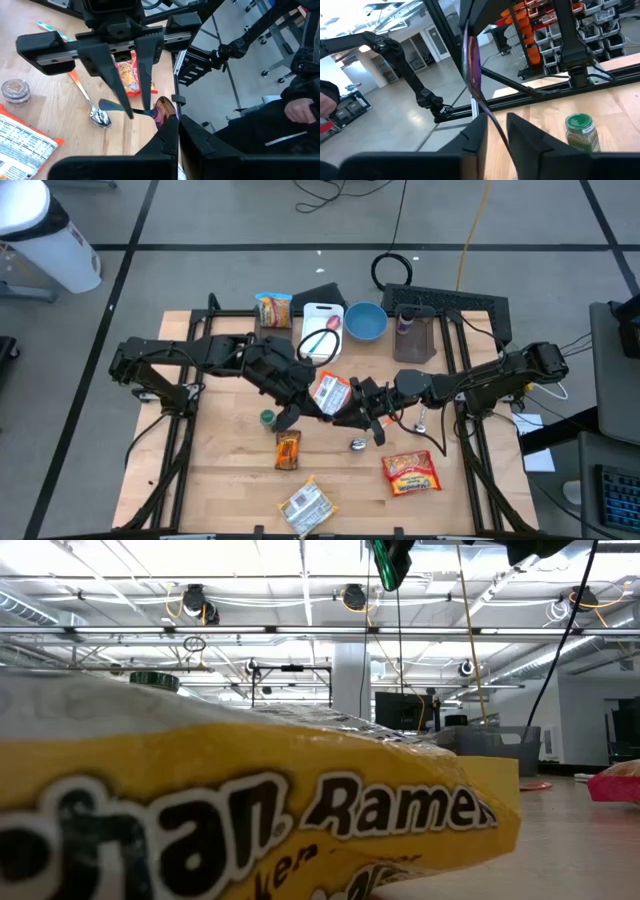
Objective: Pick & Place Food Item
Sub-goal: Put the blue spoon into the white bin
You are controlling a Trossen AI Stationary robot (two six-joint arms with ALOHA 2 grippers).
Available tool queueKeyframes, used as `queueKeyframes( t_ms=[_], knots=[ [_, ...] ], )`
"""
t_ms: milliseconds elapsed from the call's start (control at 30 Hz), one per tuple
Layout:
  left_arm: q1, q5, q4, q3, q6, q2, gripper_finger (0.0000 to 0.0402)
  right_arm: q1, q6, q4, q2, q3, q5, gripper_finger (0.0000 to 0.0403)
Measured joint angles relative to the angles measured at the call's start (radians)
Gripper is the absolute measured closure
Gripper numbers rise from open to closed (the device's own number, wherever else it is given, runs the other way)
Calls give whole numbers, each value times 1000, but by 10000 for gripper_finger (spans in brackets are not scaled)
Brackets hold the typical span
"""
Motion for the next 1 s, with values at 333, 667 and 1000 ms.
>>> queueKeyframes(
  t_ms=[333, 667, 1000],
  knots=[
    [1, -3, -1, 0, 10, 0, 396, 2, -7, 0, 0, 0, -11, 395],
    [12, -45, 8, 0, 3, 0, 383, 1, -4, 0, 0, 0, 8, 402],
    [58, -43, 46, 0, -42, 0, 284, -1, 7, 40, 0, 0, 29, 402]
  ],
)
